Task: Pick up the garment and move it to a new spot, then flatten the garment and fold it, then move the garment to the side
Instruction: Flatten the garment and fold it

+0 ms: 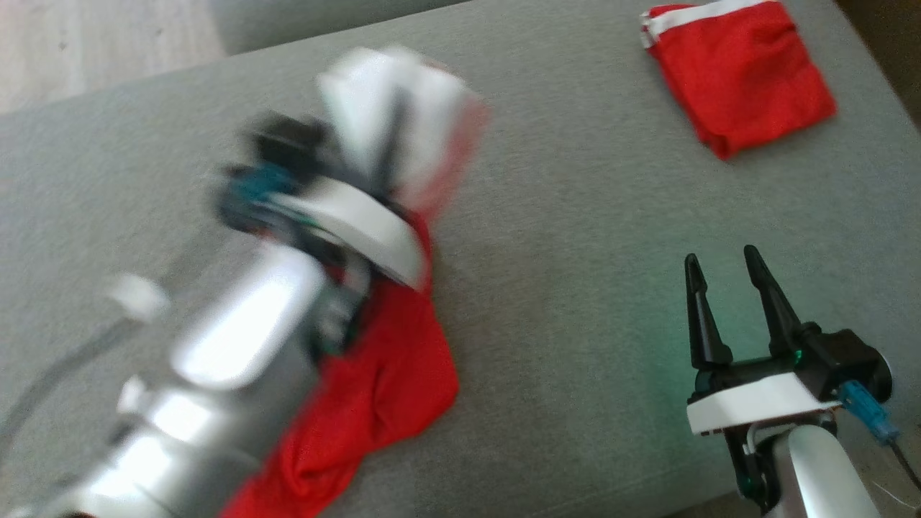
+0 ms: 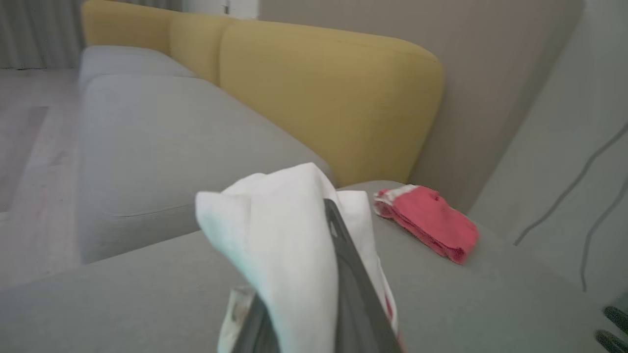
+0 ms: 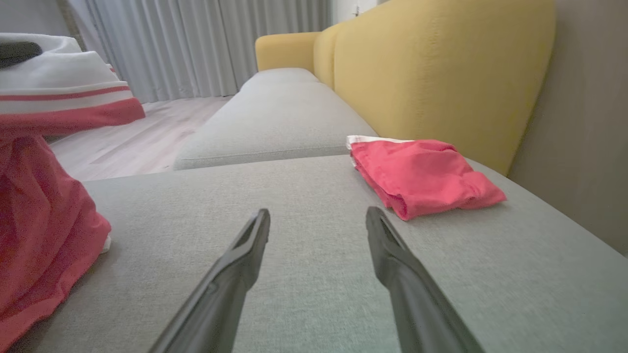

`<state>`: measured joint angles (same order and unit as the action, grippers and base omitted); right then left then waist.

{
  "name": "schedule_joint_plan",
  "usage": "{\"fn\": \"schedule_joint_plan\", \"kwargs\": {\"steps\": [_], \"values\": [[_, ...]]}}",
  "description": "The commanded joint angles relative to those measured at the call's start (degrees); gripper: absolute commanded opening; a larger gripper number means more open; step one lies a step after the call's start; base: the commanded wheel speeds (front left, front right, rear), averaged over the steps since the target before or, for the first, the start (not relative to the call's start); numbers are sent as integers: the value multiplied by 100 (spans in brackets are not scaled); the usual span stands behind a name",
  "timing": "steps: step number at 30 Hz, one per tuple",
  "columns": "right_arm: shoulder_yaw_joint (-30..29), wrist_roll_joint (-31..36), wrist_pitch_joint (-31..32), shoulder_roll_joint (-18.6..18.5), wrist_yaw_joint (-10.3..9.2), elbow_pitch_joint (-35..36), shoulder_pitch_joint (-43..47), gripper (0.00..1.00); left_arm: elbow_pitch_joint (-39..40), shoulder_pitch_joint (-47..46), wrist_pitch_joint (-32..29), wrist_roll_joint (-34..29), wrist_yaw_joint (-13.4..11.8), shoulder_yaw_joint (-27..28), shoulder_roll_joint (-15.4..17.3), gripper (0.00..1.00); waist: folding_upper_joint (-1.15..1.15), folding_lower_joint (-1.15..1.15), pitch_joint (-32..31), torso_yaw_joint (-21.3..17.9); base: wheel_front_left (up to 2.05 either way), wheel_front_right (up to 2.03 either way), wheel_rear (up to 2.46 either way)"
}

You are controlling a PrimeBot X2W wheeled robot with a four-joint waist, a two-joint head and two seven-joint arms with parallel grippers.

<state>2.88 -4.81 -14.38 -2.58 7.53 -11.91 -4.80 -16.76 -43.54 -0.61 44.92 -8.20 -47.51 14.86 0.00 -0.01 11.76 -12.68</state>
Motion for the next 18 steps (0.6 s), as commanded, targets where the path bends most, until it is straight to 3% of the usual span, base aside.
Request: {"fn": "schedule_joint_plan", "kwargs": {"steps": [1, 7, 9, 10, 11, 15, 18], "values": [[119, -51, -62, -30, -4, 143, 30, 100, 258, -22, -66, -171, -89, -67, -82, 0, 0, 1, -86, -162, 0, 0, 0], [253, -190, -62, -30, -4, 137, -8, 100, -17, 376, -47, -713, -342, -1076, -863, 0, 0, 1, -37, -555, 0, 0, 0], [267, -233, -62, -30, -4, 133, -15, 100, -163, 503, 91, -729, -296, -1281, -1026, 38, 0, 1, 1, -666, 0, 0, 0], [253, -250, -62, -30, -4, 129, -8, 100, -210, 556, 149, -713, -204, -1403, -1081, 92, 0, 1, 7, -697, 0, 0, 0], [243, -254, -62, -30, -4, 120, 5, 100, -266, 611, 162, -691, -126, -1529, -1117, 100, 0, 1, 17, -729, 0, 0, 0], [229, -451, -62, -30, -4, 141, 32, 100, -292, 847, 44, -318, 325, -1886, -1182, 100, 0, 1, 32, -765, 0, 0, 0], [207, -356, -62, -30, -4, 167, 43, 100, -193, 939, -1, -53, 472, -1897, -1190, 100, 0, 1, 18, -737, 0, 0, 0]]}}
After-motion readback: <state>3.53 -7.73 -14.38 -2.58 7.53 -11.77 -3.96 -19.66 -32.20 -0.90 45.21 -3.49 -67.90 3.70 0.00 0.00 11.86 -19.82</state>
